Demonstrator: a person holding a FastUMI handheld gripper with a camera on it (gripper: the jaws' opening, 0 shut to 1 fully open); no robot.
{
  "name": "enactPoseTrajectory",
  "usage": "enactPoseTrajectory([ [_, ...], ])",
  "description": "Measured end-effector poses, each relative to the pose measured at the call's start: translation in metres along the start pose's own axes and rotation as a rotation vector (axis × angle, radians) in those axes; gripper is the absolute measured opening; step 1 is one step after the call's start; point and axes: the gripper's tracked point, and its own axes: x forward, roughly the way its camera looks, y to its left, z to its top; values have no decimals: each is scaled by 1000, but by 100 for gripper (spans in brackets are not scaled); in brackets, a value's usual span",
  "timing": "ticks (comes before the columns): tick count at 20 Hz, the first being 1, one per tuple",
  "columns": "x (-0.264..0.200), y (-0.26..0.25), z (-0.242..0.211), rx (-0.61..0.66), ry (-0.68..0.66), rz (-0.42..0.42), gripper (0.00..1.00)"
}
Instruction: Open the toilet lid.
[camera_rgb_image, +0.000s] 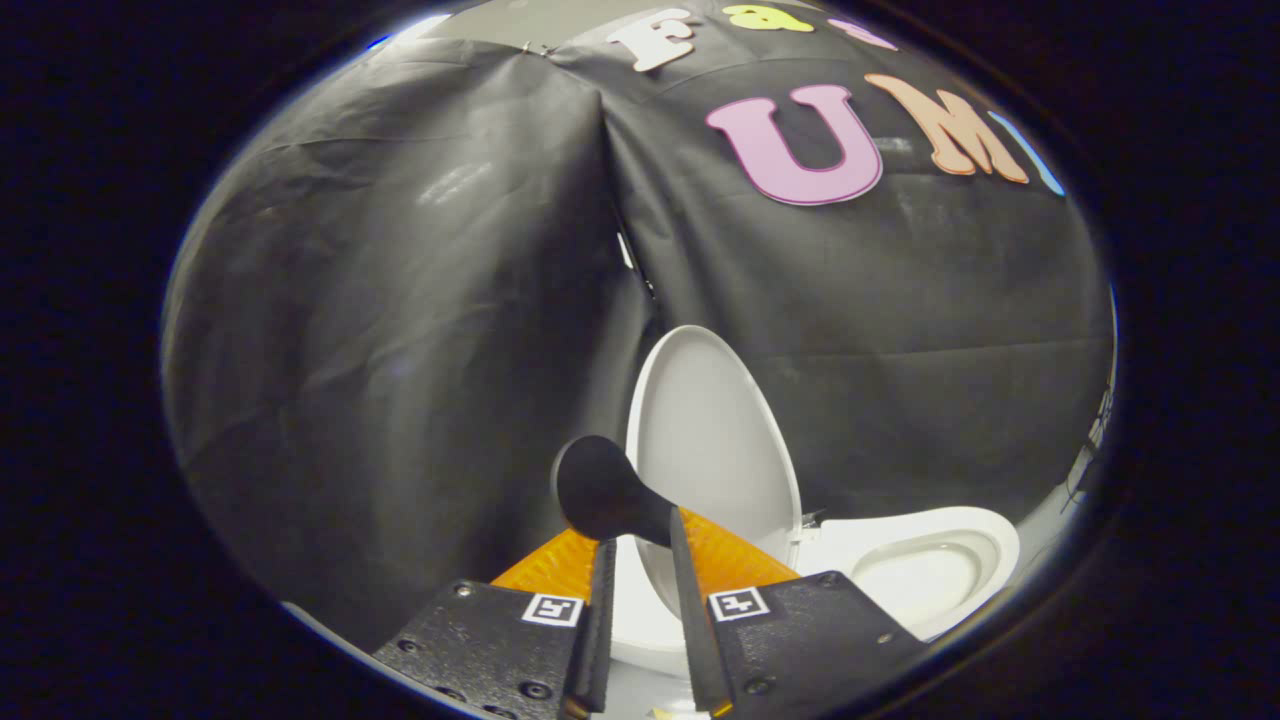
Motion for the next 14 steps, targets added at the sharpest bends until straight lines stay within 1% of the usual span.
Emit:
enactPoseTrajectory([
  [2,-3,2,4,-12,-18,7,31],
  [4,-11,11,16,-11,-58,36,30],
  [7,-41,33,42,7,-178,116,28],
  [8,-48,36,53,7,-214,125,28],
  [11,-69,29,74,-14,-279,94,28],
  [14,-89,5,87,-37,-320,39,29],
])
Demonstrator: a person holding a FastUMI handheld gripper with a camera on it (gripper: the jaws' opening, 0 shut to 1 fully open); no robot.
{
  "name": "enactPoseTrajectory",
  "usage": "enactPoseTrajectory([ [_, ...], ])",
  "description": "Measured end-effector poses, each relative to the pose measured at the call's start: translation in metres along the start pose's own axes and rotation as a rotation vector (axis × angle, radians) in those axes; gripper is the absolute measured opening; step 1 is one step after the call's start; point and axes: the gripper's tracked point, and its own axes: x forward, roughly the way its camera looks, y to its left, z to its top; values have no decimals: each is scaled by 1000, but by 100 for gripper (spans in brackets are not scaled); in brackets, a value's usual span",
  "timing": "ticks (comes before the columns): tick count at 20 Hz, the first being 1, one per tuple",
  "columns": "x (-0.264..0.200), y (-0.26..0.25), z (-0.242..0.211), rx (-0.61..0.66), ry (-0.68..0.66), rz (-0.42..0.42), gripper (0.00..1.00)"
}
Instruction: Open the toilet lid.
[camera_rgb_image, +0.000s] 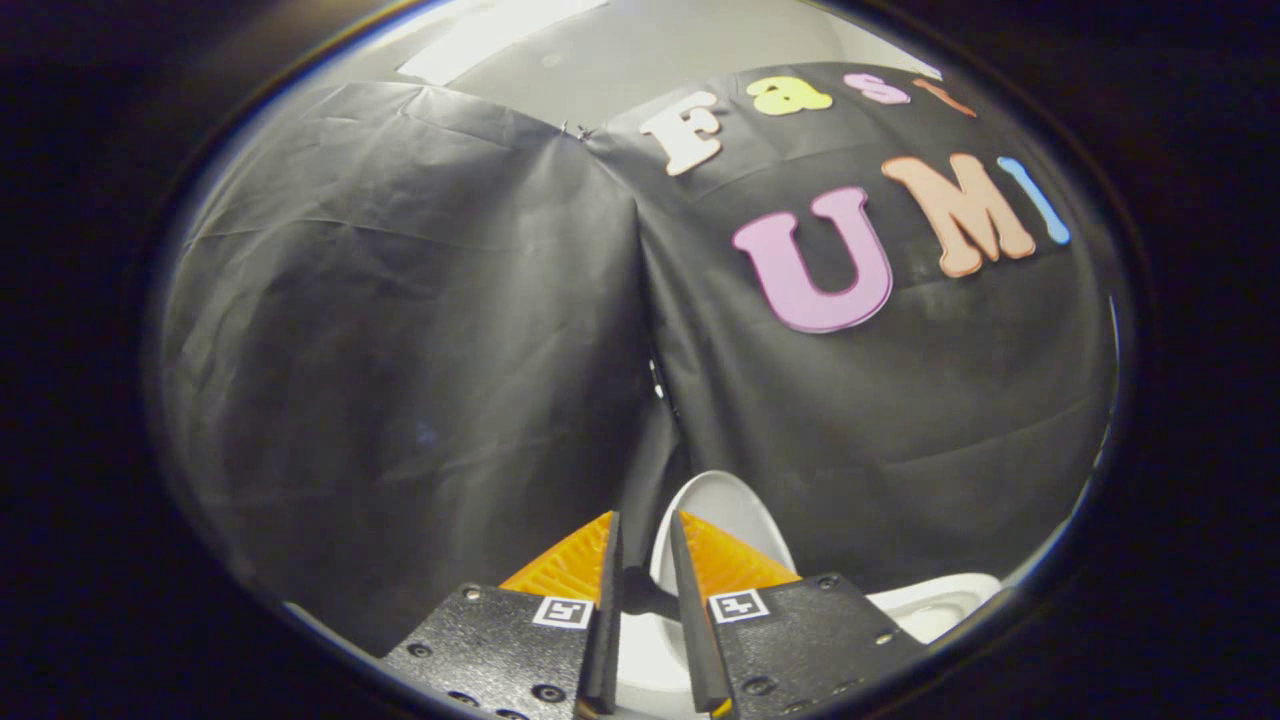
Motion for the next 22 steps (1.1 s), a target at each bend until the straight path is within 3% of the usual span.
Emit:
enactPoseTrajectory([
  [6,-31,-95,29,-53,-44,-152,31],
  [13,-98,-206,50,-99,-119,-337,31],
  [20,-170,-285,54,-95,-178,-463,39],
  [22,-191,-304,52,-105,-188,-503,46],
])
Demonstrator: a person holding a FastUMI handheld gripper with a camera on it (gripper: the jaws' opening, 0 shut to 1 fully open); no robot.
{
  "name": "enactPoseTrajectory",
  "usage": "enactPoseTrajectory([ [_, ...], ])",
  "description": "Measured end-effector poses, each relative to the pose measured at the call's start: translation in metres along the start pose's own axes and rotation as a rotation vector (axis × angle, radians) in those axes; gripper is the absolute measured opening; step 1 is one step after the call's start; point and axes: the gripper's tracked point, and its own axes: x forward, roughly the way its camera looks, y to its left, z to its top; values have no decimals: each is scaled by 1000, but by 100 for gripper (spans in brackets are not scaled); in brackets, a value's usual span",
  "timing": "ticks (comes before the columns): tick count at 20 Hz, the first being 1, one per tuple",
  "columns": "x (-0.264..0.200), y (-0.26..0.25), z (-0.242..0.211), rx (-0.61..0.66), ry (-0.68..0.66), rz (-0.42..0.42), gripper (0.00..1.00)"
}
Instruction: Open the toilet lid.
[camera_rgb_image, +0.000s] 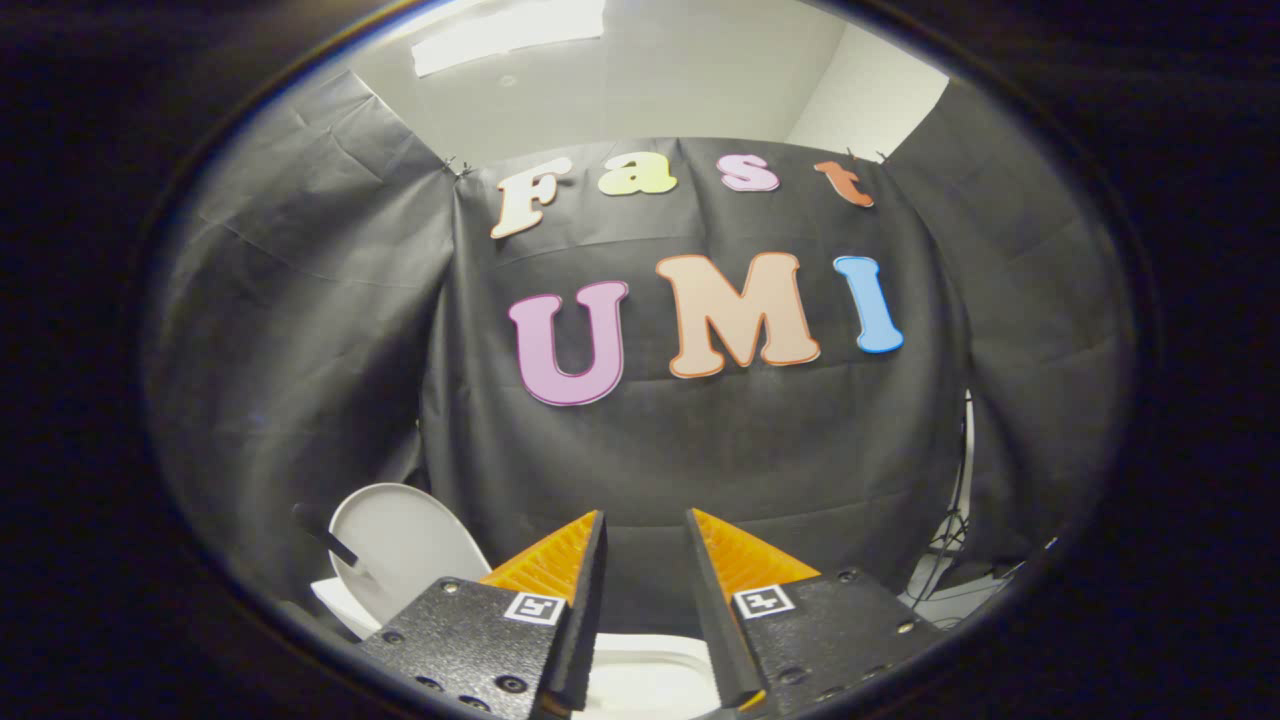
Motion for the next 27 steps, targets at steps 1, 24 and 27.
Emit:
enactPoseTrajectory([
  [1,-4,-14,2,-5,-5,-30,50],
  [24,-57,-144,-21,42,62,62,58],
  [27,-51,-166,-25,91,29,89,58],
])
